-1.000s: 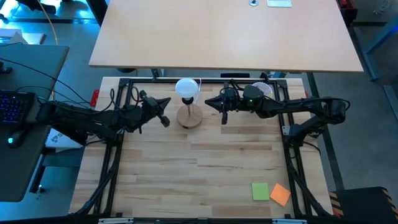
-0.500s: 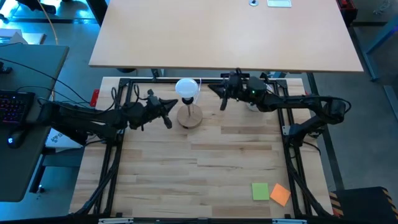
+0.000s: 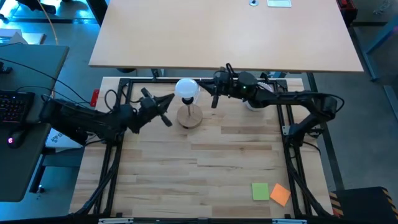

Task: Screw lightbulb
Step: Insert the lightbulb into the brown lamp

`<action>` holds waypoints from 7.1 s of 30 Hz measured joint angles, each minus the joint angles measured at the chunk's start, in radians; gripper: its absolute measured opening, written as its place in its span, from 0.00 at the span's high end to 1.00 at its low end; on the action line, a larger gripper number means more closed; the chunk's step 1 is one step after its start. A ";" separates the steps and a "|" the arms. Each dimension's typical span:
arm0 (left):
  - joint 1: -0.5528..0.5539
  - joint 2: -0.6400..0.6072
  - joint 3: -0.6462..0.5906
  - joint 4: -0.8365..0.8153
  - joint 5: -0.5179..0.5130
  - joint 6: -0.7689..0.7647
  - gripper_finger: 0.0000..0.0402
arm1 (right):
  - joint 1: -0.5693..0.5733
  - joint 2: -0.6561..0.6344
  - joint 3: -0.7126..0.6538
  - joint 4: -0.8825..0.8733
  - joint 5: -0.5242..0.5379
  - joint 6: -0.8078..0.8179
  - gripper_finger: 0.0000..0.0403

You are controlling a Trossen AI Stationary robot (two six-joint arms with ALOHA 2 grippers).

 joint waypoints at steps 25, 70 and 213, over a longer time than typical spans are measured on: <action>0.068 -0.029 -0.001 -0.086 -0.088 0.055 1.00 | 0.164 -0.081 0.048 -0.341 0.279 -0.129 0.96; 0.208 0.081 0.000 -0.023 0.021 -0.047 1.00 | 0.161 0.004 0.048 -0.120 0.064 0.002 0.96; 0.112 0.691 0.145 -0.208 0.554 -0.429 0.87 | 0.293 -0.226 0.047 -0.974 0.151 -0.200 0.96</action>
